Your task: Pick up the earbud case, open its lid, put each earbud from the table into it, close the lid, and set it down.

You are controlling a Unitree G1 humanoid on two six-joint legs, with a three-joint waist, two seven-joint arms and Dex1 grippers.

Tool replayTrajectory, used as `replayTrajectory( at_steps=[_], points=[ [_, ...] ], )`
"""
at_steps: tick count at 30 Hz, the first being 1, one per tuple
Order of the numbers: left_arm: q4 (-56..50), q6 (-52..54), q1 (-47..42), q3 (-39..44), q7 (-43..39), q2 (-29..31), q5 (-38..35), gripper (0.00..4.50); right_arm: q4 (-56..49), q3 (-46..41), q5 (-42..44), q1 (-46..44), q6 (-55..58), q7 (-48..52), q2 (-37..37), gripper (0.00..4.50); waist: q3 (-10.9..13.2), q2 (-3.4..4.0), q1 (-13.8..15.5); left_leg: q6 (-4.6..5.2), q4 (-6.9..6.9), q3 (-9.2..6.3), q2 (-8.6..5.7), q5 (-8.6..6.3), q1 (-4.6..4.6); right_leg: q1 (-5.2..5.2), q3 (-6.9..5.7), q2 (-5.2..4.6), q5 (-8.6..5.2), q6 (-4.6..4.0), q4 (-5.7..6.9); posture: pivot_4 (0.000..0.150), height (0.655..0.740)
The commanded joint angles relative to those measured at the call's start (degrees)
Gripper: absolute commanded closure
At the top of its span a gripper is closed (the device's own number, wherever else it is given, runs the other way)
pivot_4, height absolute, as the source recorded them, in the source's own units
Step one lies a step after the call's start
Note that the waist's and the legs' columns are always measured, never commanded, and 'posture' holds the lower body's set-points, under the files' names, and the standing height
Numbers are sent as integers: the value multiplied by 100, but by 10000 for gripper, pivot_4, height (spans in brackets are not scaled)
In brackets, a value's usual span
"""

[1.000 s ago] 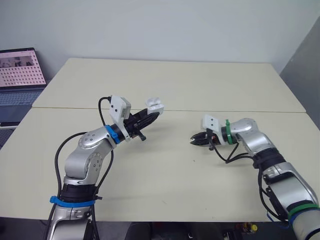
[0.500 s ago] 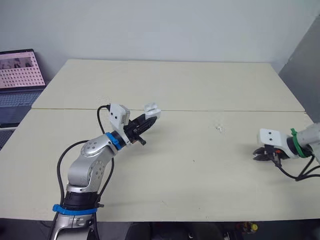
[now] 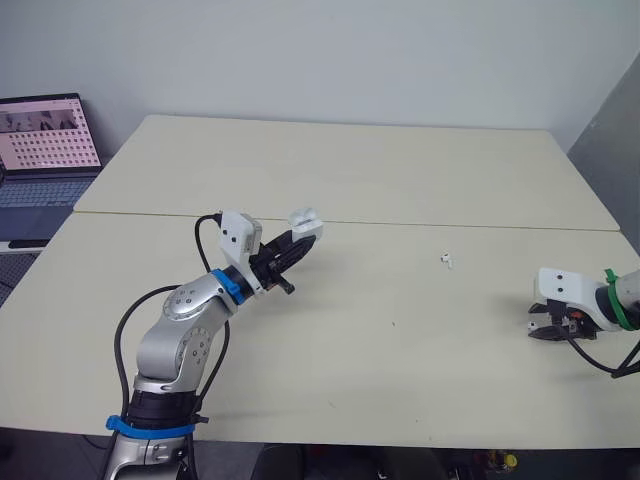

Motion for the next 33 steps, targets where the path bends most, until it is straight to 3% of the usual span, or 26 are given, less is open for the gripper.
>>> replayTrajectory(
  at_steps=[1, 17, 27, 30, 33],
  points=[
    [-295, -3, -19, 1, 46, -17, -74, 37441, 39, 23, -124, 115, 172, 57, -67, 21052, 0, 0, 4, -1, 1, 0, -1, 0, 0, 3, 1, -1, 3, 5, -5, 1500, 7400],
    [-409, 62, 78, -55, 94, -51, -94, 37441, -511, 52, 137, -92, 1616, 238, 148, 21052, 0, 0, 21, -1, 2, 0, 1, 0, 4, 7, 0, 0, 6, 10, -9, 1500, 7400],
    [-446, 61, 133, -52, 106, -14, -91, 37441, -453, 109, 59, -129, 1613, 176, 202, 21052, 0, 0, 18, -1, 2, 2, 1, 0, 6, 7, 1, 1, 6, 9, -7, 1500, 7400],
    [-439, 56, 134, -49, 102, -6, -86, 37441, -427, 105, 62, -154, 1607, 140, 244, 26795, 0, 0, 18, -1, 2, 2, 1, 0, 7, 7, 2, 1, 6, 9, -7, 1500, 7400],
    [-400, 41, 102, -43, 88, -4, -86, 37441, -469, 90, 111, -174, 1614, 162, 288, 37011, 0, -1, 18, -1, 2, 2, 2, 0, 7, 7, 2, 1, 7, 10, -7, 1500, 7400]
  ],
)
